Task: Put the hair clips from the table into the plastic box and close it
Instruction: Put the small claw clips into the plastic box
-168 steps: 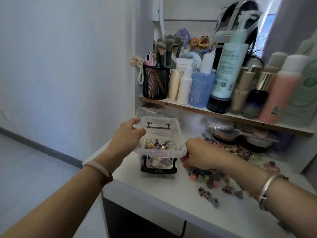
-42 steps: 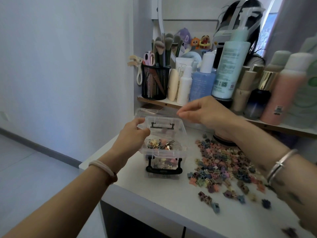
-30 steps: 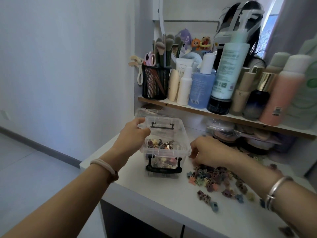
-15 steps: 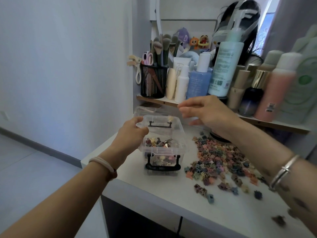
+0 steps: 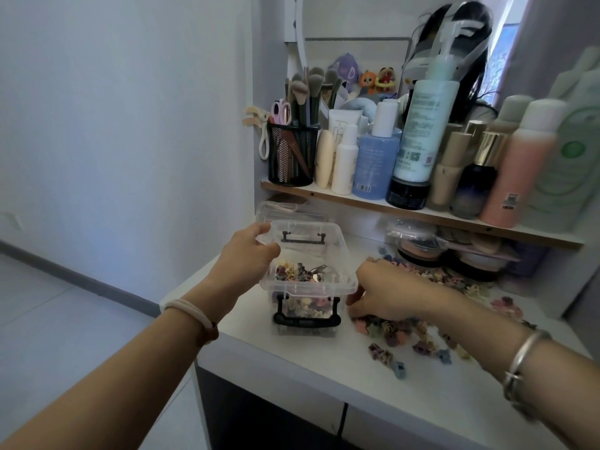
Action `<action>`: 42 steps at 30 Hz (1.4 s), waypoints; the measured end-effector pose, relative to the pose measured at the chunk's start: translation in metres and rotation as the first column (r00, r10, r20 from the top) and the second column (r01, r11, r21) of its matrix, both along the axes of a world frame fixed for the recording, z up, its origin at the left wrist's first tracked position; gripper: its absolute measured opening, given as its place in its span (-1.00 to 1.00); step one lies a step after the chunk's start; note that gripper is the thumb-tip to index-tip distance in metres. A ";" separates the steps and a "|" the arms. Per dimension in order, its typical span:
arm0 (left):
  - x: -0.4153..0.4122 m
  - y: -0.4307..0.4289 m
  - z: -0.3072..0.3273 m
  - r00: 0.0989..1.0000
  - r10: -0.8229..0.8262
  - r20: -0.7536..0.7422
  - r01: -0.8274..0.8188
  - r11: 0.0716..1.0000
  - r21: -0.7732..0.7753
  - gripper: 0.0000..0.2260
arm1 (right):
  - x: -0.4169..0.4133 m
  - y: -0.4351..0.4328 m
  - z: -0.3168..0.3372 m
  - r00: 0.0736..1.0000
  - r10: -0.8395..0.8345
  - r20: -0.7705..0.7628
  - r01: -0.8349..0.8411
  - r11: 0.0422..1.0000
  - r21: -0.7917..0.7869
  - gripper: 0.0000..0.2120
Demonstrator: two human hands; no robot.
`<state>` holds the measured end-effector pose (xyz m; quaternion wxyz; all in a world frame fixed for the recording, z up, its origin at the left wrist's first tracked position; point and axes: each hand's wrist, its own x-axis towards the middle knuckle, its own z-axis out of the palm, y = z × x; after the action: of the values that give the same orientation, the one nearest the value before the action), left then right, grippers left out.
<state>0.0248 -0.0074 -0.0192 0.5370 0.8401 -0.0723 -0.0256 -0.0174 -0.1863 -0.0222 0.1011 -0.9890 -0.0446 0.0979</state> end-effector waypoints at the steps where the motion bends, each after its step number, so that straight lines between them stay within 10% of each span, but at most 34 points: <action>1: 0.000 0.000 0.000 1.000 0.003 0.000 -0.003 1.000 -0.001 -0.59 | 0.000 0.000 0.000 1.000 0.011 0.018 -0.011 1.000 -0.020 -0.90; 17: -0.002 0.000 0.000 1.000 0.000 -0.004 0.000 1.000 -0.011 -0.59 | 0.003 0.000 -0.007 0.984 -0.013 0.180 0.031 0.995 -0.099 -0.80; 21: -0.001 0.000 0.000 1.000 -0.003 0.005 0.003 1.000 -0.005 -0.59 | 0.009 -0.005 0.027 0.852 -0.172 0.494 0.039 0.963 0.267 -0.86; 27: 0.000 0.000 0.000 1.000 -0.012 0.012 0.012 1.000 0.012 -0.59 | 0.008 -0.005 0.050 0.934 -0.143 0.327 -0.099 0.776 0.623 -0.92; 33: 0.002 0.000 -0.002 1.000 -0.006 0.005 0.006 1.000 0.012 -0.59 | 0.006 -0.021 0.012 0.991 -0.137 0.002 0.135 0.977 0.164 -0.78; 42: 0.001 0.000 -0.001 1.000 -0.016 -0.001 0.016 1.000 0.005 -0.60 | 0.004 -0.008 -0.002 0.999 0.036 0.036 -0.029 0.985 -0.171 -0.79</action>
<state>0.0263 -0.0075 -0.0200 0.5348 0.8407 -0.0786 -0.0303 -0.0131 -0.1944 -0.0239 0.0137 -0.9949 -0.0541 0.0839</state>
